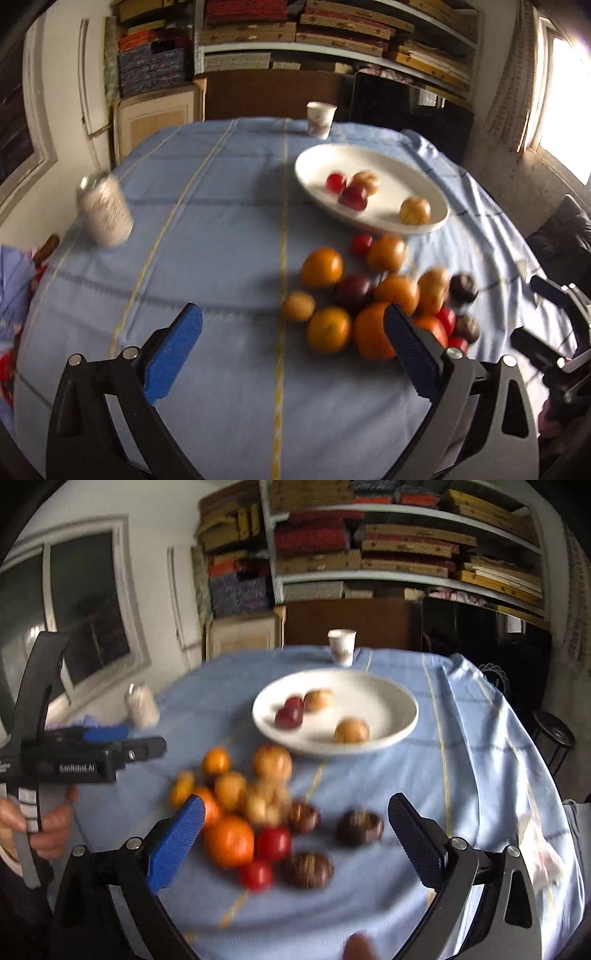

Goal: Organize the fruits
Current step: 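Grasp a dark brown patterned fruit with the right tool while the left tool reaches toward an orange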

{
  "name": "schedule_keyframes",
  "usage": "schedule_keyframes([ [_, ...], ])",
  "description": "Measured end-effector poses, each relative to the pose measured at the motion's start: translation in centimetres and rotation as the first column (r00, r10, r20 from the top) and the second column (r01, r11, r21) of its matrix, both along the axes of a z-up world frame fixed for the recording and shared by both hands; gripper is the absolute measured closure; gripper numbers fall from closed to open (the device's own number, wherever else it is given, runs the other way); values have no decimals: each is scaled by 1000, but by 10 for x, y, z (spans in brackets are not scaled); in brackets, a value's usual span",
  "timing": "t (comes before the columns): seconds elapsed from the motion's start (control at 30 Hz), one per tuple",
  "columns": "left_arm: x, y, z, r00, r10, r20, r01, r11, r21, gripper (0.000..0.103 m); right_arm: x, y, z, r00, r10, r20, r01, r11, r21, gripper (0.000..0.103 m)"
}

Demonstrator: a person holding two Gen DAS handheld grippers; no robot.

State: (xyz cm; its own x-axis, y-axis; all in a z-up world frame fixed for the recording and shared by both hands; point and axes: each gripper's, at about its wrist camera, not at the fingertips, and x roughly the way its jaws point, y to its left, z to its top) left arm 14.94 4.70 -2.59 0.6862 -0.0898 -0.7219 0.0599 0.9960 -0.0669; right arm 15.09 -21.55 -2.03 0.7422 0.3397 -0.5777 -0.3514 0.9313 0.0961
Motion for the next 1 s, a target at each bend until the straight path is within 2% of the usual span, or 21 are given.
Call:
schedule_keyframes([
  [0.1,-12,3,-15,1000,-4,-17,4,1000,-20,6,-19,2,-10,1000,2,-11,-3,998,-69,4],
  [0.2,-21,-2,-25,1000,-30,-3,30,999,-14,6,-21,6,-18,999,18,-28,-21,996,-91,9],
  [0.3,-28,-12,-28,996,-80,25,79,996,36,6,-16,6,-28,997,28,-78,-33,997,-66,19],
  [0.43,-34,-17,-29,992,-119,45,118,992,37,6,-8,4,-40,989,32,-146,-34,999,-15,33],
  [0.6,-28,-10,-31,993,-117,20,118,993,-22,6,6,1,-48,980,-7,-199,6,1000,-4,43],
  [0.83,-22,3,-36,996,-91,-9,89,989,-118,6,25,6,-56,968,-47,-247,36,998,-50,52],
  [1.0,-18,4,-38,995,-94,-25,90,987,-134,6,30,7,-63,956,-34,-292,23,999,-44,54],
])
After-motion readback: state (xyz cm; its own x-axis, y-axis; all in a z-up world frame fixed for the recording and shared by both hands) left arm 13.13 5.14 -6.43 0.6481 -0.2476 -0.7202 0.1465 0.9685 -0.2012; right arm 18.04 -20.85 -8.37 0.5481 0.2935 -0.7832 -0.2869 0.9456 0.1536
